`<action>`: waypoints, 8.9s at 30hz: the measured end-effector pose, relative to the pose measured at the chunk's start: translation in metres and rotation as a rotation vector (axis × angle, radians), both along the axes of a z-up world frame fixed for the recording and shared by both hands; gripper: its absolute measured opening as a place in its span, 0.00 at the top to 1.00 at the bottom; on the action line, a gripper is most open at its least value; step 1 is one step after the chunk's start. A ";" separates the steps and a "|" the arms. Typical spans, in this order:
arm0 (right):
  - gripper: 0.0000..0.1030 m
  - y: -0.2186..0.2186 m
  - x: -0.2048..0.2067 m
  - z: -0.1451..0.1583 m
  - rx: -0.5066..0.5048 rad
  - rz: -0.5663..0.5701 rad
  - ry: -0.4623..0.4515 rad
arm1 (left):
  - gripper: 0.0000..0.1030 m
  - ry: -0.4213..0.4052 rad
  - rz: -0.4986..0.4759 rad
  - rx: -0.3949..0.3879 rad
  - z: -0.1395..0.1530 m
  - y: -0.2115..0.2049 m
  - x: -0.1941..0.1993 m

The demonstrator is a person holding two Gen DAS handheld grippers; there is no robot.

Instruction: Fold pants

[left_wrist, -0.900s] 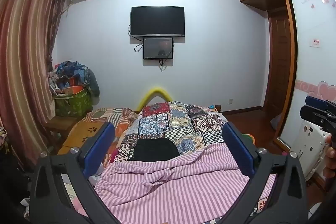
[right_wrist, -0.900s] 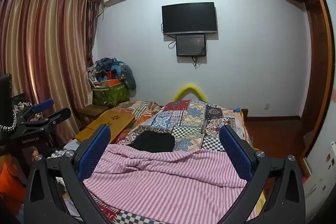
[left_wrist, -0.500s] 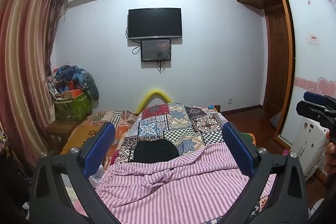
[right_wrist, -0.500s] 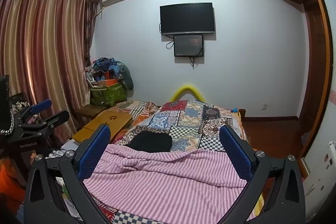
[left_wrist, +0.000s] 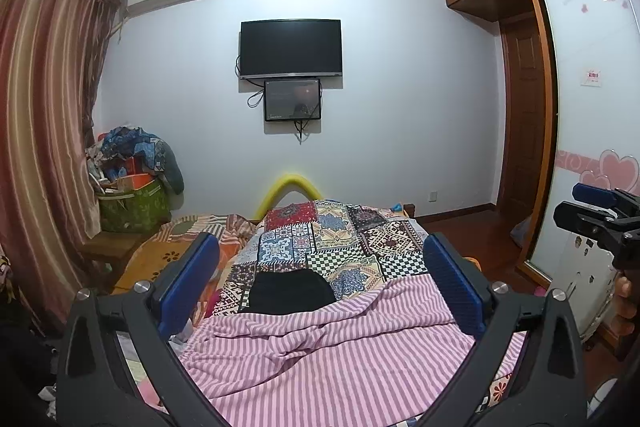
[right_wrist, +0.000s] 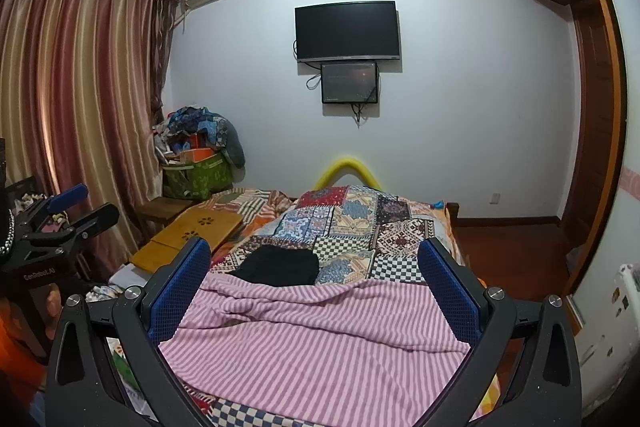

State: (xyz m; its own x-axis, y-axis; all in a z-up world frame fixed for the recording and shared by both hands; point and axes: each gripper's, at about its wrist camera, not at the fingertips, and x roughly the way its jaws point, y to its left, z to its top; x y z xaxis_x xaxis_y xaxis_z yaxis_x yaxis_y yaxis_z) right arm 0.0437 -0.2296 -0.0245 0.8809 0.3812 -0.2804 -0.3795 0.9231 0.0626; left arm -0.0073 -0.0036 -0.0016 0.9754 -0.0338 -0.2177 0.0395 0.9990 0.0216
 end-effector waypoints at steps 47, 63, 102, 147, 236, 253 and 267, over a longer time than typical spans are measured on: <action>0.00 0.024 -0.002 0.009 -0.001 0.052 -0.044 | 0.00 -0.009 0.039 -0.031 0.002 0.011 -0.001; 0.00 0.036 0.001 0.007 0.017 0.083 -0.046 | 0.00 -0.020 0.040 -0.032 0.007 0.014 -0.003; 0.00 -0.045 0.168 -0.100 -0.105 -0.219 0.198 | 0.00 0.398 0.301 -0.016 -0.139 0.156 0.221; 0.07 -0.181 0.383 -0.299 -0.213 -0.406 0.684 | 0.53 1.037 0.380 -0.164 -0.383 0.264 0.403; 0.95 -0.197 0.364 -0.198 0.049 -0.332 0.403 | 0.68 0.628 0.454 -0.097 -0.227 0.251 0.360; 0.95 -0.221 0.268 -0.171 0.126 -0.350 0.353 | 0.68 0.558 0.432 -0.158 -0.199 0.262 0.250; 0.95 -0.231 0.183 -0.187 0.215 -0.380 0.381 | 0.69 0.589 0.447 -0.267 -0.237 0.276 0.155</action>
